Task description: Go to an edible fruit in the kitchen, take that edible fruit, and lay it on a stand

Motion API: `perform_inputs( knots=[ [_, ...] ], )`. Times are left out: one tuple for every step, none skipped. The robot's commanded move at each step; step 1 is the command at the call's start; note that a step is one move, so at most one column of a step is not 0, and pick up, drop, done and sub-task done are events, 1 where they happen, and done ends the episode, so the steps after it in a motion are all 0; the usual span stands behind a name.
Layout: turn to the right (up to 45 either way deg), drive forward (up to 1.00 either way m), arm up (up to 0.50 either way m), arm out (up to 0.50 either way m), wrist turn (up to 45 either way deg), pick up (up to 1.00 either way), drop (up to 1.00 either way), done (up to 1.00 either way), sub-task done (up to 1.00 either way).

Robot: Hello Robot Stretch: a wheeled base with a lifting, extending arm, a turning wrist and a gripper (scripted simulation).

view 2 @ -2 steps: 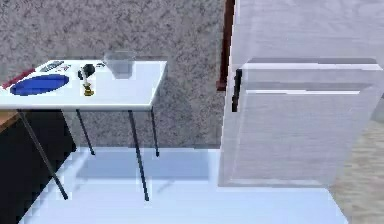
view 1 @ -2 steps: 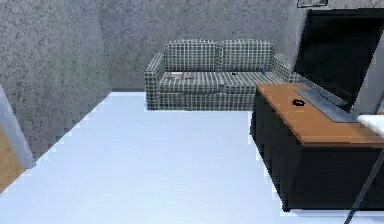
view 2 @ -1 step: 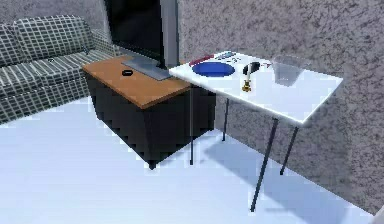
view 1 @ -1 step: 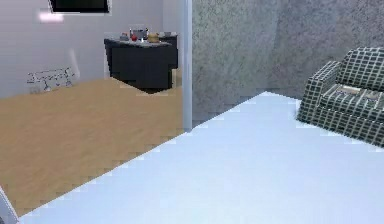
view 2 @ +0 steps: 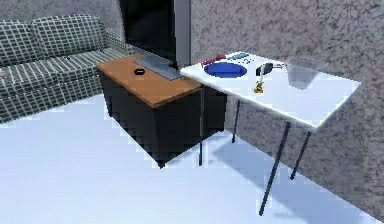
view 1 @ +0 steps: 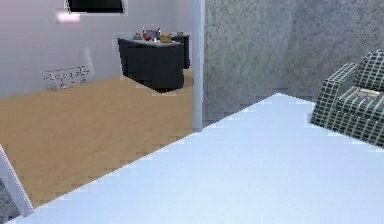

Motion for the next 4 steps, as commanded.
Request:
perform_inputs(
  knots=[
    [0.0,0.40,0.00,0.00,0.0,0.00,0.00,0.00,0.00],
    [-24.0,0.00,0.00,0.00,0.0,0.00,0.00,0.00,0.00],
    [0.0,1.00,0.00,0.00,0.0,0.00,0.00,0.00,0.00],
    [0.0,1.00,0.00,0.00,0.0,0.00,0.00,0.00,0.00]
  ],
)
